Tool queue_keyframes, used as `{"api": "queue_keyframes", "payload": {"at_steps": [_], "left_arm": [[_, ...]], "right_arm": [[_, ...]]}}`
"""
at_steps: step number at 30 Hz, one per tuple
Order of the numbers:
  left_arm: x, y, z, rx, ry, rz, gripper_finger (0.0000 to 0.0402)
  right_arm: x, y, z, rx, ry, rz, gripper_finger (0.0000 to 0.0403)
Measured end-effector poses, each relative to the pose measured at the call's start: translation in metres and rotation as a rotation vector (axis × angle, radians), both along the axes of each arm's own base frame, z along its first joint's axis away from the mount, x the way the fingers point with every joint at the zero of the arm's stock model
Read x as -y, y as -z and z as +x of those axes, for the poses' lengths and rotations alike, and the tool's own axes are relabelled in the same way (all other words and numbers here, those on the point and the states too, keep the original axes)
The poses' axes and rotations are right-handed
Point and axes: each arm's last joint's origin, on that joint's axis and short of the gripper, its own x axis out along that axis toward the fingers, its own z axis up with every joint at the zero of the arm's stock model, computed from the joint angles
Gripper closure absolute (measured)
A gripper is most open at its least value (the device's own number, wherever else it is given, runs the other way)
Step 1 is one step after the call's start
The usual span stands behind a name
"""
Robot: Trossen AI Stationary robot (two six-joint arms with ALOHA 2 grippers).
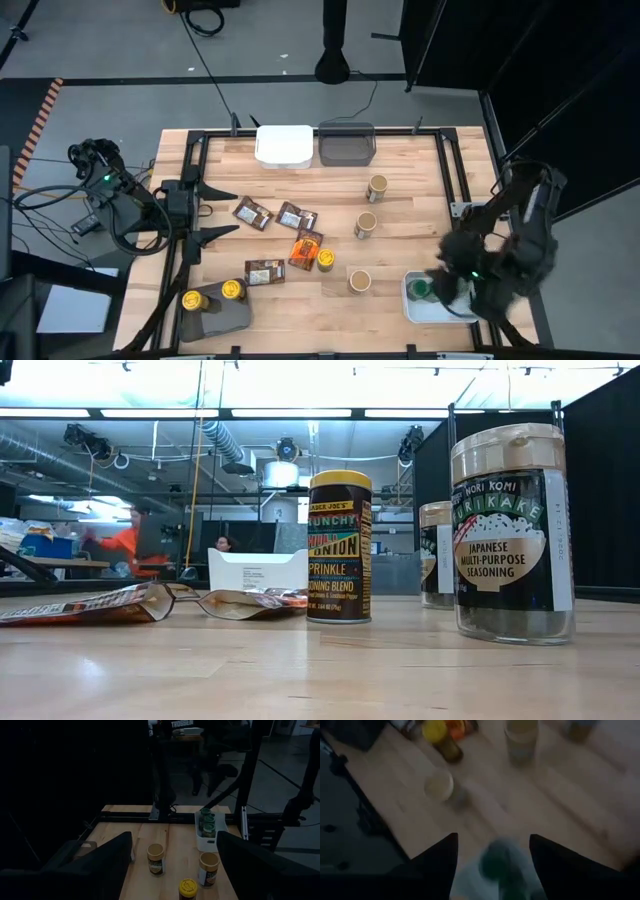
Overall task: Sort spices by type
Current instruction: Put the yellow seasoning bottle into the bottom black bin
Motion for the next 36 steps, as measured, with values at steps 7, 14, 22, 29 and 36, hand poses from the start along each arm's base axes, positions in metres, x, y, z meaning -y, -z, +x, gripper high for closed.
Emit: {"api": "queue_keyframes", "payload": {"at_steps": [7,14,22,29,36], "left_arm": [[0.0,-0.001,0.0,0.006,-0.001,-0.011,0.0104],[0.001,-0.003,0.0,0.024,0.006,-0.044,0.0104],[0.014,0.015,0.033,-0.055,-0.051,0.008,0.0103],[0.02,0.059,0.104,-0.281,0.026,0.048,0.0103],[0.0,0.103,0.174,-0.442,0.119,0.051,0.0103]], "right_arm": [[0.041,-0.002,0.097,0.155,-0.217,-0.091,0.0166],[0.066,0.023,0.178,0.226,-0.523,-0.09,0.0182],[0.074,0.032,0.184,0.168,-0.64,0.261,0.0184],[0.076,-0.006,0.13,0.124,-0.584,0.396,0.019],[0.069,-0.038,0.061,0.149,-0.453,0.319,0.019]]}}
